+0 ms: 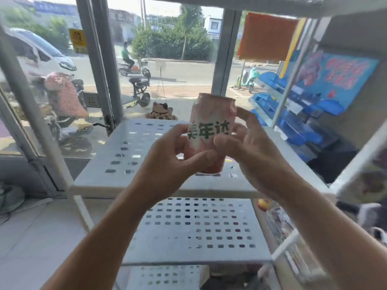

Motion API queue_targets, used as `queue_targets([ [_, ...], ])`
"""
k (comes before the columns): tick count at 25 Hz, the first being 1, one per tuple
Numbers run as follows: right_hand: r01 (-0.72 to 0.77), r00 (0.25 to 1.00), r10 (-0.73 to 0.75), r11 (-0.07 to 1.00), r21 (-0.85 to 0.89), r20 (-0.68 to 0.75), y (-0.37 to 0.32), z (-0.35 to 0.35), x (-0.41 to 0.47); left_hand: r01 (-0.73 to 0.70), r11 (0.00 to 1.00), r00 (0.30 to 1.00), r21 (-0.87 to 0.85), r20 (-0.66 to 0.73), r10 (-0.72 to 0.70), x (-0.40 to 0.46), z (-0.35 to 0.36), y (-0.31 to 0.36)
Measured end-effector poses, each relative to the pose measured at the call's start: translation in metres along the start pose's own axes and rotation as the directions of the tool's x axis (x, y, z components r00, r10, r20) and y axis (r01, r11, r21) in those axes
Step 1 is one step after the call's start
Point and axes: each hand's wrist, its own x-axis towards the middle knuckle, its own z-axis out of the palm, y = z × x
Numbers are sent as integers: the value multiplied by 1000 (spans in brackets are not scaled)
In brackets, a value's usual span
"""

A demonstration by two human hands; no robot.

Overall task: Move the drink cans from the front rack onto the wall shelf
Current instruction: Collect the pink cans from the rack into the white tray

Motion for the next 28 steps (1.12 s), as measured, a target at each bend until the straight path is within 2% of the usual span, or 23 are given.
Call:
queue_targets([
  [2, -62, 993, 57, 997, -48, -106, -2, -26, -45, -11, 999, 998, -44, 56, 14, -11, 38, 17],
  [6, -166, 917, 170, 985, 44, -361, 9, -85, -149, 30, 993, 942, -114, 334, 10, -42, 133, 40],
  [11, -241, 712, 268, 961, 132, -649, 21, -140, -276, 29, 993, 770, -112, 636, 49, -82, 243, 57],
  [13, -280, 617, 299, 948, 152, -728, 23, -159, -324, 4, 995, 725, -101, 686, 66, -96, 278, 60],
  [15, -320, 498, 323, 931, 175, -805, 30, -174, -370, -88, 995, 702, -53, 705, 100, -112, 311, 64],
  [18, -380, 298, 416, 877, 293, -859, 49, -185, -427, -193, 981, 665, -3, 735, 133, -138, 351, 71],
  [20, -426, 184, 464, 832, 355, -867, 67, -187, -463, -259, 966, 612, 17, 777, 150, -155, 374, 72],
  [24, -493, -36, 597, 687, 534, -802, 113, -173, -512, -298, 954, 540, 41, 831, 133, -175, 403, 65],
  [26, -516, -97, 639, 624, 587, -763, 133, -163, -525, -286, 956, 523, 63, 847, 101, -181, 409, 62],
  [28, -550, -105, 650, 593, 588, -753, 145, -154, -531, -282, 956, 515, 78, 853, 82, -185, 414, 59],
])
